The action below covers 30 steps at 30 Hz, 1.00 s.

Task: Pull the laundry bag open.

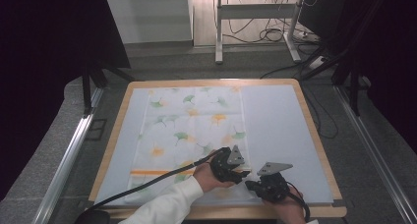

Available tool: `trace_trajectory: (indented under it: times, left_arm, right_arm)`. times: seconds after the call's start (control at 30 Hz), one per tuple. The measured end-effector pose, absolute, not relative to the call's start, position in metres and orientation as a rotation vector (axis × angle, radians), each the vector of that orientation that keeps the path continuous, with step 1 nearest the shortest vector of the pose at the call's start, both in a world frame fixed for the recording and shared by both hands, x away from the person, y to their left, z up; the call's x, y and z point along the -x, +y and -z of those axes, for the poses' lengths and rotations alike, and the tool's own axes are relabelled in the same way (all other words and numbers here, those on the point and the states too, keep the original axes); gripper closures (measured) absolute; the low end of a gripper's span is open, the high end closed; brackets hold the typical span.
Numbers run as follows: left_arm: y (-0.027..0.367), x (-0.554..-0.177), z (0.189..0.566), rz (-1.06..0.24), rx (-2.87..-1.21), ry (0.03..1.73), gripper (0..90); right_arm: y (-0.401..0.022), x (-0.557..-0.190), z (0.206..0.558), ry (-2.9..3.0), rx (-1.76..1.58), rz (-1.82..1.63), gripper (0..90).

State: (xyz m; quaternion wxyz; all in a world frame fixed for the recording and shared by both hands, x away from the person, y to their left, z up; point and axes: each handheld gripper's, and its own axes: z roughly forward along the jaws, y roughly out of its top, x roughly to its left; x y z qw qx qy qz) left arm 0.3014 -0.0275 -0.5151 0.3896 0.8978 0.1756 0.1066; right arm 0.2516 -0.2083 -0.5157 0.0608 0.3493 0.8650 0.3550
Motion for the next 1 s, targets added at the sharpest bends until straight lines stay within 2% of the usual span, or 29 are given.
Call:
trace_trajectory:
  times: [0.53,0.63,0.73,0.8,0.83,0.93,0.97,1.0]
  left_arm:
    - [-0.032,-0.312,0.528,-0.198,-2.303,0.464,54.7]
    - [-0.032,-0.313,0.529,-0.182,-2.307,0.458,58.3]
    - [-0.032,-0.313,0.528,-0.175,-2.306,0.454,67.6]
    - [-0.032,-0.313,0.528,-0.175,-2.299,0.465,69.2]
    - [-0.032,-0.313,0.528,-0.188,-2.294,0.476,73.6]
    - [-0.031,-0.316,0.527,-0.167,-2.303,0.472,75.7]
    - [-0.03,-0.316,0.527,-0.167,-2.301,0.474,81.8]
    - [-0.03,-0.316,0.527,-0.168,-2.302,0.475,81.8]
  right_arm:
    - [-0.206,-0.254,0.518,2.629,-1.049,-1.052,89.0]
    - [-0.205,-0.255,0.519,2.634,-1.047,-1.041,89.0]
    - [-0.203,-0.257,0.52,2.634,-1.048,-1.031,89.0]
    - [-0.203,-0.258,0.521,2.634,-1.048,-1.031,89.0]
    - [-0.203,-0.258,0.521,2.633,-1.052,-1.034,89.0]
    - [-0.203,-0.26,0.521,2.63,-1.047,-1.033,89.0]
    - [-0.202,-0.261,0.521,2.628,-1.052,-1.038,89.0]
    - [-0.202,-0.261,0.521,2.628,-1.052,-1.038,89.0]
